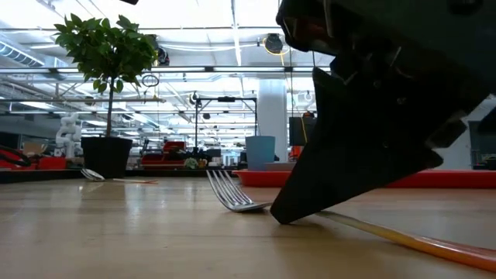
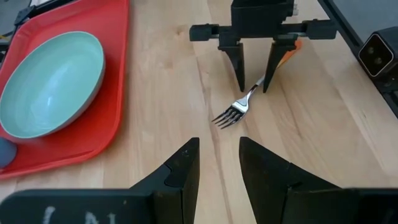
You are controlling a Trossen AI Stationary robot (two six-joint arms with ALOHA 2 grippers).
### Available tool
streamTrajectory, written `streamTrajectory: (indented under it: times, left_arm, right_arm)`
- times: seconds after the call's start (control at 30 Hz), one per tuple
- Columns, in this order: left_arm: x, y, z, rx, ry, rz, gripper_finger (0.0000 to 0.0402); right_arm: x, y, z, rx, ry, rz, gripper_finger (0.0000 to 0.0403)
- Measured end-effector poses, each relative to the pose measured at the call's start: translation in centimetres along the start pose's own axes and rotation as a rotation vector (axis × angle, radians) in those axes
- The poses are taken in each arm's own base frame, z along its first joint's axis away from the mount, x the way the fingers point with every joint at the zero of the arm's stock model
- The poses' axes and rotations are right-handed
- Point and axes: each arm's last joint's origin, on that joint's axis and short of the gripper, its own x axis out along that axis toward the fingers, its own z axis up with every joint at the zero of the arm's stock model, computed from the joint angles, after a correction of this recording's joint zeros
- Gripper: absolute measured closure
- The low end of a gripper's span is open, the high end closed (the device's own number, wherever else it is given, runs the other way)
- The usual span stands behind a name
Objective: Pick and place plate/cup/fork/spoon on tray
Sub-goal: Put the orange fork on the red tray to the right of the light blue plate
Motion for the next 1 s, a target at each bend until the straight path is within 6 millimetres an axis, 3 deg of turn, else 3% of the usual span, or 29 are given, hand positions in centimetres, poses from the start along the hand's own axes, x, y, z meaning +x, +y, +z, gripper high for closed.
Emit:
streamTrajectory:
  times: [0.13,0.47,0.73,1.0]
  left_arm:
    - [0.0,0.0,0.0,0.006,0.000,0.000,0.0286]
    - [0.2,0.3,0.0,0.040,0.002,0.009,0.0286]
    - [0.7,1.3,0.2,0.040,0.013,0.038,0.0286]
    - [1.1,2.3,0.3,0.089,0.024,0.064,0.0286]
  right_arm:
    - [0.2,-0.4,-0.4,-0.004,0.002,-0.009,0.0287]
    - [0.9,-1.5,0.0,-0.078,0.035,-0.039,0.0392]
    - [1.3,-2.6,1.3,-0.159,0.060,-0.043,0.0395]
    - [-0.6,-4.8,4.6,-0.159,0.038,-0.080,0.0400]
